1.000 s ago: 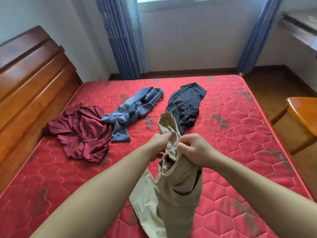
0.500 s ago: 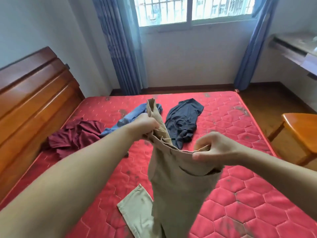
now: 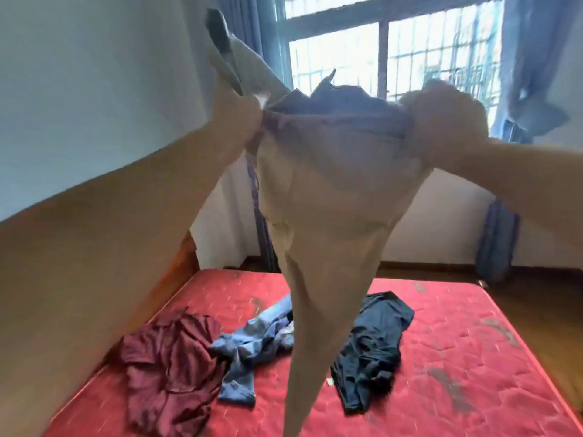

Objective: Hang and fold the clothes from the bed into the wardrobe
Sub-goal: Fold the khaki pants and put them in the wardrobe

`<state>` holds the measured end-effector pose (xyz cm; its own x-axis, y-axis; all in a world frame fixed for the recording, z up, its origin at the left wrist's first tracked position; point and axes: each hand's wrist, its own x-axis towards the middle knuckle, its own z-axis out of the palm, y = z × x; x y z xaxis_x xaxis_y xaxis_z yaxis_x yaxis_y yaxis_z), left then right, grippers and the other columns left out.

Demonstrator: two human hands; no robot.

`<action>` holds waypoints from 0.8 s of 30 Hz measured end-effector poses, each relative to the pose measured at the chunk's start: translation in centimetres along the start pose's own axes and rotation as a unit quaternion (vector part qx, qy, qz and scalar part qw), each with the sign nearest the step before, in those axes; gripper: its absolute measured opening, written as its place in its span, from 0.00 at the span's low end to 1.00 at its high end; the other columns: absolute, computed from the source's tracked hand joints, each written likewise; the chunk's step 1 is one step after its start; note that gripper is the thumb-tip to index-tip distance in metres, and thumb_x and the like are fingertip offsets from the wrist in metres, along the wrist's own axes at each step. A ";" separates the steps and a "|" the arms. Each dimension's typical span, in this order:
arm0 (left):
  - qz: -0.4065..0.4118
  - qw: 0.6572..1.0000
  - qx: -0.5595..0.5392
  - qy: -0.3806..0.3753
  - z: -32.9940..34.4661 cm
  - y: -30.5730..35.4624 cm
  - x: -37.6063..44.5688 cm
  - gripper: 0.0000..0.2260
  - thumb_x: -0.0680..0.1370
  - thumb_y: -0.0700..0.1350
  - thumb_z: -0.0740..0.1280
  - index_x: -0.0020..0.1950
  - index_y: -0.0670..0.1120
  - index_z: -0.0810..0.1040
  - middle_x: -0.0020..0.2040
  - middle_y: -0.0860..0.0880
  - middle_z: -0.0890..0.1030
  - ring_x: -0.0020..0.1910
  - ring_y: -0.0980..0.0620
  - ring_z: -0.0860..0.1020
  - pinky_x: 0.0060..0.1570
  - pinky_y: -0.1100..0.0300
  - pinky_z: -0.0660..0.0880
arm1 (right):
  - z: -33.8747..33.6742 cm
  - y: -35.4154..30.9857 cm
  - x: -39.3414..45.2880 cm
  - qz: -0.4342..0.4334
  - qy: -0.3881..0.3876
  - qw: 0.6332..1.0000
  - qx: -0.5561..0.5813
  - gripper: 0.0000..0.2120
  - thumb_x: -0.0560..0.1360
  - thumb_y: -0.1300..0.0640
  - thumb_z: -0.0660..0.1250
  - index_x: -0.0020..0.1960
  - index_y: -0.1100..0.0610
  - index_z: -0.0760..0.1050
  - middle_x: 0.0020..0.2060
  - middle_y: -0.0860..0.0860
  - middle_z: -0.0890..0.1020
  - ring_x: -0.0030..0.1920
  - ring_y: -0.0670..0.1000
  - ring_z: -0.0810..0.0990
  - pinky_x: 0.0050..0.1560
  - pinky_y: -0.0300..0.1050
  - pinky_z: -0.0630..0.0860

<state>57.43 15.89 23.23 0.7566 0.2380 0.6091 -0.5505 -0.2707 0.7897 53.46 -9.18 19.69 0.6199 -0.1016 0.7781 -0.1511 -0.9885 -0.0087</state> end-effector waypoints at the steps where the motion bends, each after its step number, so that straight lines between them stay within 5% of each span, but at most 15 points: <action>1: 0.018 1.000 -0.002 0.001 0.0 0.2 0.3 0.22 0.77 0.38 0.69 0.68 0.45 0.66 0.55 0.48 0.78 0.48 0.57 0.81 0.52 0.59 0.79 | -0.1 0.0 0.6 0.002 0.024 0.999 0.024 0.10 0.75 0.60 0.60 0.52 0.58 0.77 0.48 0.58 0.75 0.50 0.64 0.79 0.44 0.52 0.70; 3: -0.024 1.000 -0.002 -0.015 -0.2 -1.3 -0.2 0.21 0.72 0.41 0.73 0.63 0.43 0.73 0.50 0.46 0.80 0.40 0.56 0.82 0.47 0.58 0.82 | 0.7 0.4 -0.1 -0.062 0.010 0.998 0.022 0.03 0.74 0.61 0.61 0.47 0.56 0.73 0.47 0.56 0.72 0.45 0.61 0.77 0.44 0.52 0.73; 6: -0.186 0.977 0.022 -0.107 -0.6 -7.9 -2.7 0.12 0.68 0.43 0.73 0.48 0.40 0.82 0.48 0.36 0.84 0.44 0.39 0.84 0.51 0.40 0.80 | 4.9 1.2 -4.5 -0.176 -0.176 0.968 -0.014 0.04 0.73 0.54 0.62 0.45 0.50 0.75 0.43 0.48 0.76 0.43 0.54 0.78 0.44 0.48 0.76; 8: -0.269 0.944 0.066 -0.179 -0.4 -13.6 -5.8 0.04 0.72 0.40 0.70 0.44 0.39 0.81 0.44 0.36 0.83 0.41 0.40 0.82 0.48 0.44 0.80 | 8.4 1.4 -8.7 -0.212 -0.347 0.913 -0.039 0.03 0.69 0.51 0.63 0.40 0.47 0.75 0.37 0.45 0.77 0.43 0.53 0.80 0.43 0.45 0.78; 11: -0.322 0.887 0.178 -0.281 0.6 -22.3 -12.2 0.02 0.71 0.38 0.69 0.42 0.44 0.80 0.40 0.42 0.84 0.38 0.45 0.84 0.40 0.51 0.82 | 13.2 1.1 -16.5 -0.217 -0.502 0.836 -0.050 0.04 0.69 0.52 0.66 0.37 0.50 0.74 0.31 0.46 0.76 0.36 0.51 0.77 0.36 0.40 0.74; 14: -0.333 0.816 0.274 -0.386 0.5 -29.5 -19.5 0.06 0.69 0.37 0.66 0.43 0.41 0.81 0.38 0.40 0.84 0.37 0.42 0.84 0.34 0.50 0.82 | 16.7 0.1 -25.3 -0.231 -0.586 0.776 -0.048 0.06 0.73 0.55 0.63 0.47 0.53 0.78 0.39 0.50 0.79 0.38 0.53 0.75 0.37 0.40 0.67; 17: -0.379 0.735 0.307 -0.470 -0.9 -34.0 -25.7 0.05 0.68 0.38 0.64 0.38 0.42 0.80 0.31 0.45 0.83 0.31 0.45 0.83 0.28 0.59 0.77 | 19.5 0.0 -34.1 -0.217 -0.659 0.720 -0.026 0.04 0.74 0.55 0.61 0.45 0.52 0.75 0.46 0.53 0.82 0.45 0.57 0.80 0.38 0.41 0.68; 19: -0.389 0.684 0.334 -0.518 -1.7 -35.6 -27.6 0.07 0.70 0.38 0.62 0.37 0.42 0.80 0.28 0.48 0.81 0.29 0.48 0.82 0.30 0.59 0.76 | 20.9 -0.1 -38.6 -0.173 -0.700 0.693 -0.007 0.07 0.72 0.51 0.60 0.42 0.55 0.72 0.43 0.53 0.83 0.37 0.55 0.77 0.37 0.43 0.73; 24: -0.363 0.644 0.348 -0.577 -2.5 -36.3 -26.7 0.07 0.73 0.38 0.57 0.42 0.45 0.75 0.27 0.51 0.78 0.24 0.53 0.78 0.33 0.60 0.75 | 21.4 -2.3 -38.5 -0.139 -0.749 0.647 0.034 0.03 0.68 0.57 0.62 0.37 0.55 0.73 0.30 0.49 0.75 0.35 0.53 0.75 0.34 0.40 0.71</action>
<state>56.33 21.74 -21.46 0.7046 -0.2067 -0.6789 0.0822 -0.9264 0.3674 46.44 -5.37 -23.65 0.6750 0.1375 -0.7249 0.1300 -0.9893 -0.0666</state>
